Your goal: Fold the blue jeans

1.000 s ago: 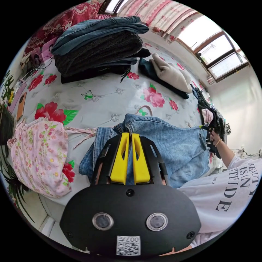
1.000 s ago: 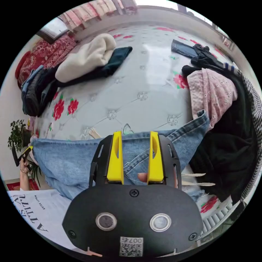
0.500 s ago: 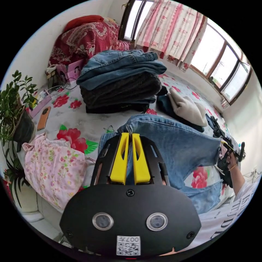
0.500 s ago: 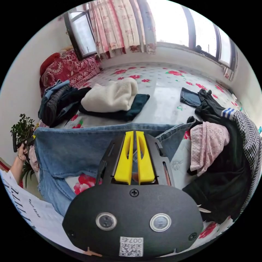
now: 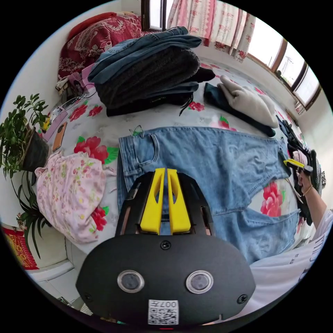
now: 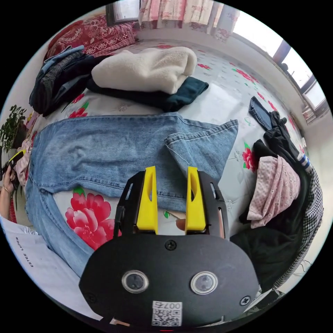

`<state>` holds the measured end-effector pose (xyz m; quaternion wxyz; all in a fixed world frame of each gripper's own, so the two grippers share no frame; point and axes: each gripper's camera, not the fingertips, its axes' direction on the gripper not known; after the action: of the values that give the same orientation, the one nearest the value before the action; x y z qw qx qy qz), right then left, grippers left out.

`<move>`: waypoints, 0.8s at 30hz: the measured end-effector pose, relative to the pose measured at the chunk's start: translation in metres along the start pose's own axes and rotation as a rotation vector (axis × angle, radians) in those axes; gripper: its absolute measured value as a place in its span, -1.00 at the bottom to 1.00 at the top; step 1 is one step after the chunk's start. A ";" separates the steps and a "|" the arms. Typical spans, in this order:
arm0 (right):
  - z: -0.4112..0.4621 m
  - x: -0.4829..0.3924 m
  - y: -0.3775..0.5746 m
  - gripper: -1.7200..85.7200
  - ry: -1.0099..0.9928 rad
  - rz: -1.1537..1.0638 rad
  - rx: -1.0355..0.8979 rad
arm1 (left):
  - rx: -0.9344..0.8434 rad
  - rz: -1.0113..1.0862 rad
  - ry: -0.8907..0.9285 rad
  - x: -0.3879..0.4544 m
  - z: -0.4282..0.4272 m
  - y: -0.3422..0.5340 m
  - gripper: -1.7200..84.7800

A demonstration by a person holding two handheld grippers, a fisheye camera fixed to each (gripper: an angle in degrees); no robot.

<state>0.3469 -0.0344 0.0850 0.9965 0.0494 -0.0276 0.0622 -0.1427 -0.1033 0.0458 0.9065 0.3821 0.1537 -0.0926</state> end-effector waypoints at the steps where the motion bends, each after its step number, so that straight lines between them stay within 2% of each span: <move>1: 0.007 0.006 -0.006 -0.80 -0.021 0.042 -0.022 | -0.020 -0.008 0.000 0.000 0.003 0.019 -0.98; 3: 0.014 0.021 -0.011 -0.88 -0.035 0.139 -0.041 | -0.072 -0.034 0.021 -0.003 0.009 0.044 -0.98; 8: -0.035 0.104 0.039 -0.95 -0.039 0.529 0.243 | -0.207 -0.014 -0.048 -0.004 0.016 0.097 -0.98; 10: -0.059 0.162 0.092 -0.96 -0.052 0.798 0.318 | -0.291 0.008 -0.117 -0.004 0.028 0.106 -0.98; 11: -0.062 0.174 0.106 -0.96 -0.081 0.843 0.323 | -0.324 0.010 -0.132 -0.007 0.036 0.110 -0.98; 13: -0.072 0.196 0.158 -0.96 -0.079 0.963 0.333 | -0.280 -0.008 -0.098 -0.013 0.032 0.110 -0.98; 18: -0.073 0.167 0.191 -0.92 -0.130 0.770 0.262 | -0.236 -0.180 -0.001 -0.040 0.011 0.085 -0.98; 22: -0.064 0.126 0.146 -0.86 -0.202 0.537 0.226 | -0.160 -0.102 0.064 -0.041 -0.015 0.023 -0.98; 24: -0.057 0.108 0.111 -0.84 -0.200 0.433 0.200 | -0.186 -0.011 0.121 -0.032 -0.018 -0.010 -0.98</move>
<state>0.4429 0.0947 0.0451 0.9425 0.1463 -0.1295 0.2713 -0.1794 -0.0954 0.0382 0.9266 0.3004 0.2181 -0.0597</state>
